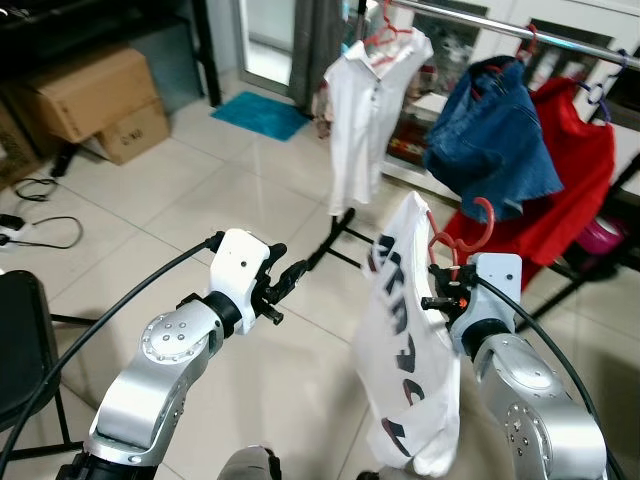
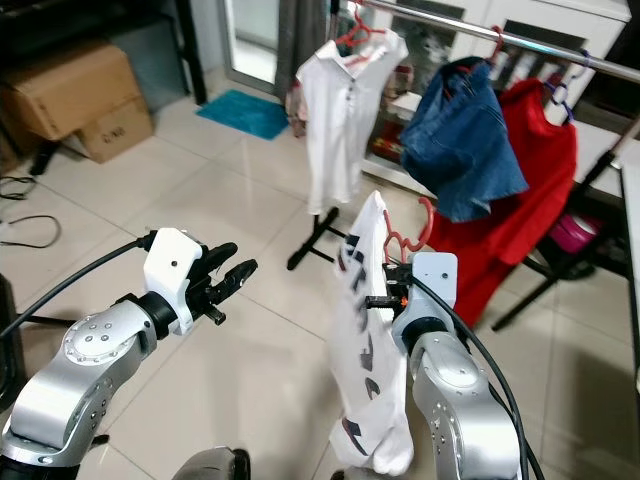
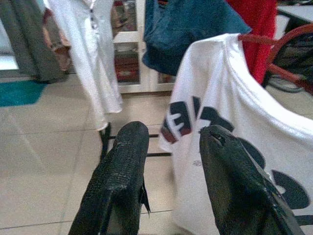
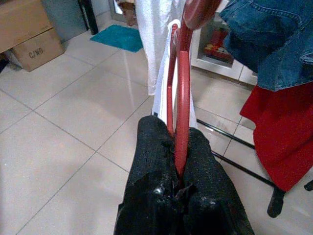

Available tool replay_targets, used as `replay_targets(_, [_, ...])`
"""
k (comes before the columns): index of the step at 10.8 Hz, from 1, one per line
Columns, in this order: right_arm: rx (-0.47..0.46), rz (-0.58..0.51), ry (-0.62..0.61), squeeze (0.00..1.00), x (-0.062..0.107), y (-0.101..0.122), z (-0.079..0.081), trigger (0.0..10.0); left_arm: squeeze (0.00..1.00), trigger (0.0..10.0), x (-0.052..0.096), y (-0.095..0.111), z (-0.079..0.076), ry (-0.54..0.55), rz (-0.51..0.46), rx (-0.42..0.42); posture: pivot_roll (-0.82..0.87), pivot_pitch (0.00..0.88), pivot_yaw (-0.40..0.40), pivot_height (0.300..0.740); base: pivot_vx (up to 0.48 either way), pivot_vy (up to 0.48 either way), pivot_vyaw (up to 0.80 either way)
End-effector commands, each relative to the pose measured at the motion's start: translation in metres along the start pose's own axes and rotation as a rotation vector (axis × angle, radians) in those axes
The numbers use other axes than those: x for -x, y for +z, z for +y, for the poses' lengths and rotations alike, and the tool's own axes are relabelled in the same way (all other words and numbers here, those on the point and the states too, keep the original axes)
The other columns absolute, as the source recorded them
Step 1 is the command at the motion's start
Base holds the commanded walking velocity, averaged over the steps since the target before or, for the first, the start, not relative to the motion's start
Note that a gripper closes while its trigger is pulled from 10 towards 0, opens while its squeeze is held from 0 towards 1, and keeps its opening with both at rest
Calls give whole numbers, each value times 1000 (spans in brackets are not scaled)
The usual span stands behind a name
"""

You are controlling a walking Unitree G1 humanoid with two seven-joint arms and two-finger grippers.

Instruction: Hang hanger

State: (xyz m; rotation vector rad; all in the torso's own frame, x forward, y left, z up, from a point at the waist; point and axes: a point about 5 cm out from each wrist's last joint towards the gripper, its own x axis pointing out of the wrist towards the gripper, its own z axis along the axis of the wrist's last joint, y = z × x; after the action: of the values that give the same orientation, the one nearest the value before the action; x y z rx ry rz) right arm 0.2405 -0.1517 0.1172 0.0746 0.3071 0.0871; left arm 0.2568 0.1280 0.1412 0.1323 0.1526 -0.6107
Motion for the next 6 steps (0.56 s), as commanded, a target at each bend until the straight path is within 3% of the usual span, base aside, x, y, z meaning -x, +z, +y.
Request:
replay_targets(1, [20,-61,37,0,1,16,5,0,682,10000,-3,5,1,-14,-14,9,50,89,-36,740,0,0,0])
replay_targets(2, [32,-71,59,0,1,18,8,0,1000,10000,-5,8,2,-16,-20,6,49,87,-35,740,0,0,0])
replay_targets(6, [43,-90,108,0,1,24,15,0,1000,10000,-13,16,2,-26,-48,14,45,86,-30,740,0,0,0])
